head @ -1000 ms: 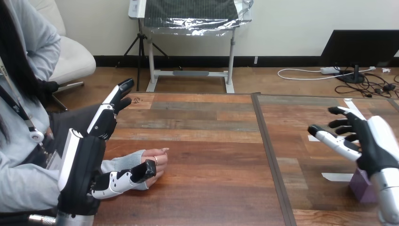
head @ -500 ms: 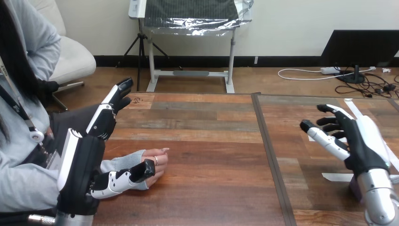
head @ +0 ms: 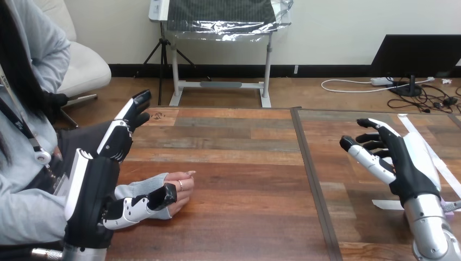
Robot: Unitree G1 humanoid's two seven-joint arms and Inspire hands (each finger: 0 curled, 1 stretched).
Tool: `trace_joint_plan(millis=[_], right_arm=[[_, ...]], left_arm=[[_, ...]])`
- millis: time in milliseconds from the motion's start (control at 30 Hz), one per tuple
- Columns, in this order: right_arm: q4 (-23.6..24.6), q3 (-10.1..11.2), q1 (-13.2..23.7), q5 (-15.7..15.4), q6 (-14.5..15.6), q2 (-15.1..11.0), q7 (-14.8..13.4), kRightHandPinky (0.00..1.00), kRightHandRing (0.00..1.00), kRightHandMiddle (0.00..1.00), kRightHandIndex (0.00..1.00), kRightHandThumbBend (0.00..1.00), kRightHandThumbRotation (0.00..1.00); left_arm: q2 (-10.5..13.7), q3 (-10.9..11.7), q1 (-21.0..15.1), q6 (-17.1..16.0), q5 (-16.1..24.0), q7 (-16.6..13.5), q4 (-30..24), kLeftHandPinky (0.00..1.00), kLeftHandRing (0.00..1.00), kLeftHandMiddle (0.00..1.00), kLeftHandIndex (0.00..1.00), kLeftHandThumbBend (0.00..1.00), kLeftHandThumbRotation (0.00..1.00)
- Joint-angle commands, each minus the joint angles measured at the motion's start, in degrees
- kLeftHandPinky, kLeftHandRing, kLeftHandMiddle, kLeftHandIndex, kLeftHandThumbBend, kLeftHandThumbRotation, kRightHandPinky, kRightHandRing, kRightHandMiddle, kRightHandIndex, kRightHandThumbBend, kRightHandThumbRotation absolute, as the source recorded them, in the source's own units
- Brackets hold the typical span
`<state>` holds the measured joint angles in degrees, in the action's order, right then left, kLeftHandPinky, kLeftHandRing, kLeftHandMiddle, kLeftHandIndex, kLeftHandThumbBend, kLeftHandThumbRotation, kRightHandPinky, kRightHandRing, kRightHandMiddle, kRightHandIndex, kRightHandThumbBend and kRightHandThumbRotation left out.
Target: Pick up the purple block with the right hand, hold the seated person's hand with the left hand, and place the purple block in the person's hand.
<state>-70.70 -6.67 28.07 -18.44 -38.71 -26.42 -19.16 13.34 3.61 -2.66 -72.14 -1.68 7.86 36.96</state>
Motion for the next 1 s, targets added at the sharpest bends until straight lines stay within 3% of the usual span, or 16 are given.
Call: trace_joint_plan(millis=[0,333,967], right_arm=[[3.4,0.95,3.55,0.25,-2.22,0.44,-1.68,0.65,0.71,0.72,0.83,0.87,0.92],[5.37,0.65,3.72,-0.01,-2.46,1.24,-1.96,0.66,0.71,0.72,0.83,0.84,0.93],[9.47,1.88,3.35,1.35,-3.74,-0.08,-0.51,0.7,0.74,0.73,0.83,0.98,0.89]], left_arm=[[0.24,0.82,-4.1,-1.11,-0.12,-0.06,0.72,0.88,0.92,0.93,0.9,1.0,0.68],[0.1,0.83,-4.03,-0.63,0.17,-0.12,0.45,0.89,0.93,0.94,0.9,1.0,0.68],[0.0,0.44,-4.56,-0.97,-0.27,0.25,1.2,0.89,0.93,0.94,0.9,1.0,0.68]])
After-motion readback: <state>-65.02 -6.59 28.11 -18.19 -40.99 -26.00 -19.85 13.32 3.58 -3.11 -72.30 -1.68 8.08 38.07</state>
